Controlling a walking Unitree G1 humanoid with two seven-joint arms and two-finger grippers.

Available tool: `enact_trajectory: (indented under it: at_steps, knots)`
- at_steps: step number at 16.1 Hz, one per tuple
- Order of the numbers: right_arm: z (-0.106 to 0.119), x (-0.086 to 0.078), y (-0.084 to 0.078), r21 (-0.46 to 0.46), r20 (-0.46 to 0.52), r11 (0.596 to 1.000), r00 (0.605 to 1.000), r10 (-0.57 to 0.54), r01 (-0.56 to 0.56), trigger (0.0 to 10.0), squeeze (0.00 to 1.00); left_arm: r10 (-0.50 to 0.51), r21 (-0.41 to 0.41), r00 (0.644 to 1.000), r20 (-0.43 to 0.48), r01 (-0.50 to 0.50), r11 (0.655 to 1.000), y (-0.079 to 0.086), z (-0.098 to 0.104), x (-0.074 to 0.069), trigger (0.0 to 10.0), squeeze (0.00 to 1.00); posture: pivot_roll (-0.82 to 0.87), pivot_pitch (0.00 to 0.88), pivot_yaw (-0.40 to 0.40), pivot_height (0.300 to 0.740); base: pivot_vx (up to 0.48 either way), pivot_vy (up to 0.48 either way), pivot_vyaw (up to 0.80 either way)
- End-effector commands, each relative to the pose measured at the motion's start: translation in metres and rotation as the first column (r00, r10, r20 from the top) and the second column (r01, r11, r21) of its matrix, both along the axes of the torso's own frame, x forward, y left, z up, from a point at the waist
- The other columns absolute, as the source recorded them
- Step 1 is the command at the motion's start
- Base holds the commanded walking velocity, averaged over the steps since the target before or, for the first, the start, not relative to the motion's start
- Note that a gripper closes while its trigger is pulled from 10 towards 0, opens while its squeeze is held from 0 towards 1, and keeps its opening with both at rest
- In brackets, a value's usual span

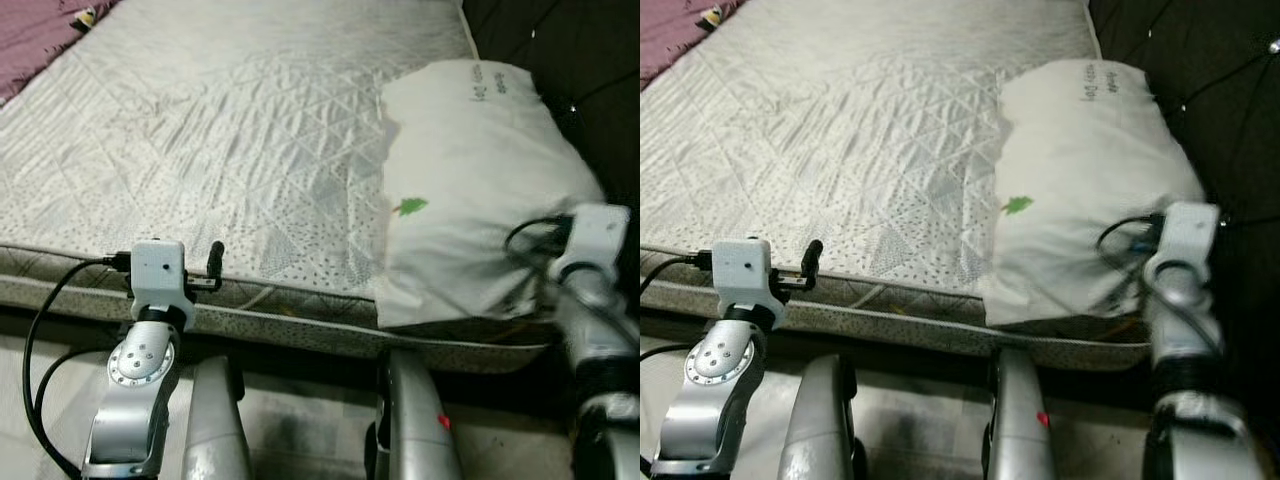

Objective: Clean up the room

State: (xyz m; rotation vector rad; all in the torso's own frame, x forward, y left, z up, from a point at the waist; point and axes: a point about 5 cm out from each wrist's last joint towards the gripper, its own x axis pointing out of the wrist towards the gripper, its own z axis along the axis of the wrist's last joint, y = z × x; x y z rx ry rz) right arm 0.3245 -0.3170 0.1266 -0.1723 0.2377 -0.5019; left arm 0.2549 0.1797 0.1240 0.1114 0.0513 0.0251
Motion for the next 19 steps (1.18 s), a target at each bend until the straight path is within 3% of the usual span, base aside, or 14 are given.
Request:
enact_trajectory:
  at_steps: [1, 2, 4, 7, 12, 14, 16, 19]
  knots:
    - [0.025, 0.004, -0.012, -0.026, 0.096, 0.999, 0.995, -0.029, 0.032, 10.0, 0.31, 0.013, 0.012, 1.000, -0.002, -0.013, 1.000, 0.003, -0.001, 0.001, 10.0, 0.00, 0.08, 0.029, -0.032, 0.536, 0.000, 0.000, 0.00]
    - [0.029, 0.006, -0.013, -0.021, 0.110, 1.000, 0.994, -0.019, 0.021, 10.0, 1.00, 0.013, 0.013, 1.000, 0.001, -0.013, 1.000, 0.003, 0.000, 0.002, 10.0, 0.00, 0.08, 0.022, -0.032, 0.536, 0.000, 0.000, 0.00]
    - [0.026, 0.006, -0.010, -0.024, 0.107, 1.000, 0.994, -0.012, 0.015, 10.0, 1.00, 0.014, 0.014, 1.000, 0.006, -0.014, 1.000, 0.003, 0.001, 0.003, 10.0, 0.00, 0.08, 0.017, -0.033, 0.536, 0.000, 0.000, 0.00]
    - [0.003, 0.001, 0.001, -0.004, 0.058, 1.000, 0.998, 0.011, -0.011, 10.0, 1.00, 0.022, 0.015, 1.000, -0.005, -0.022, 1.000, 0.007, -0.004, 0.004, 10.0, 0.00, 0.08, 0.000, -0.016, 0.536, 0.000, 0.000, 0.00]
    - [-0.035, -0.027, 0.027, 0.028, 0.009, 0.998, 0.998, 0.056, -0.057, 10.0, 1.00, 0.026, 0.010, 1.000, 0.012, -0.026, 1.000, 0.006, -0.002, 0.011, 10.0, 0.00, 0.07, 0.000, -0.015, 0.536, 0.000, 0.000, 0.00]
    - [-0.036, -0.031, 0.037, 0.032, 0.028, 0.996, 0.996, 0.082, -0.083, 10.0, 1.00, 0.027, 0.009, 0.999, 0.018, -0.027, 1.000, 0.006, -0.002, 0.014, 10.0, 0.00, 0.07, 0.000, -0.014, 0.536, 0.000, 0.000, 0.00]
    - [-0.038, -0.038, 0.061, -0.004, 0.075, 0.986, 0.983, 0.165, -0.165, 10.0, 1.00, 0.024, 0.010, 0.999, 0.033, -0.025, 1.000, 0.008, -0.002, 0.017, 10.0, 0.00, 0.05, 0.000, -0.015, 0.536, 0.000, 0.000, 0.00]
    - [-0.021, -0.039, 0.092, -0.051, 0.186, 0.962, 0.944, 0.272, -0.268, 10.0, 1.00, 0.049, 0.008, 0.997, 0.064, -0.049, 0.999, 0.013, 0.003, 0.024, 10.0, 0.00, 0.05, 0.000, -0.009, 0.536, 0.000, 0.000, 0.00]
